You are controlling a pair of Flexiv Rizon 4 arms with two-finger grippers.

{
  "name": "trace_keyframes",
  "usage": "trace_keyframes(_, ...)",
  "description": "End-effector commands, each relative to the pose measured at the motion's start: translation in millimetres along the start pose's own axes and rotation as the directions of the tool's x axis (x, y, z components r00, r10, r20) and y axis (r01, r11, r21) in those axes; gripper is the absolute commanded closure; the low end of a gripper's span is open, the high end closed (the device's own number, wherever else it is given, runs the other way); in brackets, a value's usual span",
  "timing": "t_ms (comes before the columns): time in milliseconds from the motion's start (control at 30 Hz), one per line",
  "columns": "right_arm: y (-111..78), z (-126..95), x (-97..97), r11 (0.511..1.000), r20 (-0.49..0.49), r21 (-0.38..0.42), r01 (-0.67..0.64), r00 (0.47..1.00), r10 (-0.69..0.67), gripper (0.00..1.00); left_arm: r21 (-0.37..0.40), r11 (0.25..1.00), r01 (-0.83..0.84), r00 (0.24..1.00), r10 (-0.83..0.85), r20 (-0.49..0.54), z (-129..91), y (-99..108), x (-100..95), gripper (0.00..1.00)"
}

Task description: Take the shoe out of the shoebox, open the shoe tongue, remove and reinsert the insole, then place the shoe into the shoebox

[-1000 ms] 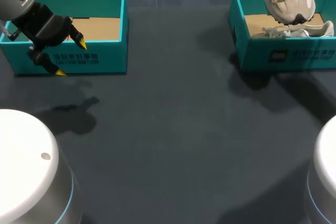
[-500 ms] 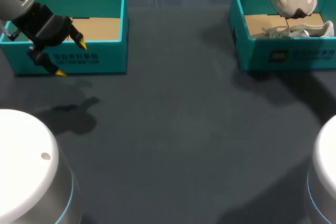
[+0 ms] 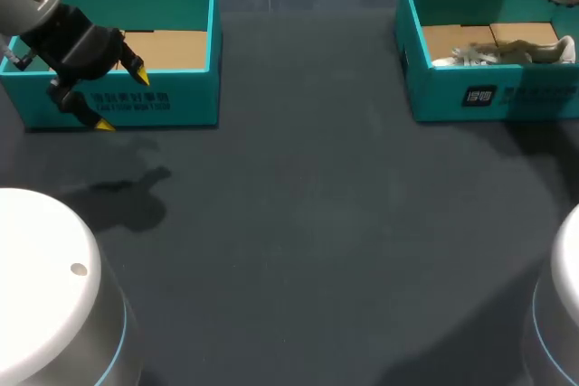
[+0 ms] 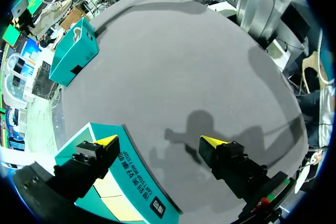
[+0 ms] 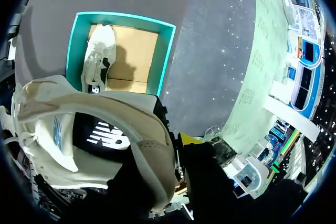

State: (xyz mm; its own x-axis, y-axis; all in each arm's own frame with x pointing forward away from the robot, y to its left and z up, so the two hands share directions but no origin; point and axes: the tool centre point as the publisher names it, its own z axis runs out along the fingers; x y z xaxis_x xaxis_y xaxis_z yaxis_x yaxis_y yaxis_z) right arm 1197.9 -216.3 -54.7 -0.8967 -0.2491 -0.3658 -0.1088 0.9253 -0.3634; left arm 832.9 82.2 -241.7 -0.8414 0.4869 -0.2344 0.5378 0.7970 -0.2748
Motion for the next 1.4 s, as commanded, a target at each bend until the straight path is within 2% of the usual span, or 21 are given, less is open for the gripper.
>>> trace_keyframes(33,-17.8,22.5,-11.1,0.997,-0.034,-0.001,-0.072,0.997,0.072,1.0,-0.002,1.0,-0.001,1.0,0.001,-0.001,-0.6,-0.3,0.5,0.0)
trace_keyframes(100,-29.4,28.8,-5.6,0.981,-0.046,0.049,-0.19,0.98,0.192,1.0,-0.002,1.0,-0.001,1.0,0.001,-0.001,-0.6,-0.3,0.5,0.0)
trace_keyframes(233,-48.5,35.0,12.7,0.899,-0.044,0.128,-0.419,0.903,0.427,1.0,-0.002,1.0,-0.001,1.0,0.001,-0.001,-0.6,-0.3,0.5,0.0)
trace_keyframes(267,-51.9,36.6,17.6,0.867,-0.046,0.17,-0.468,0.875,0.481,1.0,-0.002,1.0,-0.001,1.0,0.001,-0.001,-0.6,-0.3,0.5,0.0)
trace_keyframes(333,-59.5,38.1,28.6,0.767,-0.036,0.257,-0.587,0.788,0.615,1.0,-0.002,1.0,-0.001,1.0,0.001,-0.001,-0.6,-0.3,0.5,0.0)
trace_keyframes(400,-65.3,39.4,39.4,0.69,-0.036,0.274,-0.67,0.71,0.704,1.0,-0.002,1.0,-0.001,1.0,0.001,-0.001,-0.6,-0.3,0.5,0.0)
trace_keyframes(833,-65.3,39.4,39.4,0.69,-0.036,0.274,-0.67,0.71,0.704,1.0,-0.002,1.0,-0.001,1.0,0.001,-0.001,-0.6,-0.3,0.5,0.0)
trace_keyframes(900,-70.1,46.0,47.7,0.595,-0.037,0.309,-0.742,0.616,0.787,1.0,-0.002,1.0,-0.001,1.0,0.001,-0.001,-0.6,-0.3,0.5,0.0)
trace_keyframes(1033,-72.4,51.1,58.4,0.475,-0.034,0.334,-0.814,0.493,0.869,1.0,-0.002,1.0,-0.001,1.0,0.001,-0.001,-0.6,-0.3,0.5,0.0)
trace_keyframes(1167,-71.9,48.2,64.0,0.307,0.071,0.37,-0.877,0.356,0.932,1.0,-0.002,1.0,-0.001,1.0,0.001,-0.001,-0.6,-0.3,0.5,0.0)
trace_keyframes(1200,-70.6,47.8,65.2,0.295,0.079,0.374,-0.879,0.347,0.934,1.0,-0.002,1.0,-0.001,1.0,0.001,-0.001,-0.6,-0.3,0.5,0.0)
trace_keyframes(1233,-68.4,48.2,66.2,0.263,0.091,0.368,-0.892,0.316,0.944,1.0,-0.002,1.0,-0.001,1.0,0.001,-0.001,-0.6,-0.3,0.5,0.0)
trace_keyframes(1400,-68.4,48.2,66.2,0.263,0.091,0.368,-0.892,0.316,0.944,1.0,-0.002,1.0,-0.001,1.0,0.001,-0.001,-0.6,-0.3,0.5,0.0)
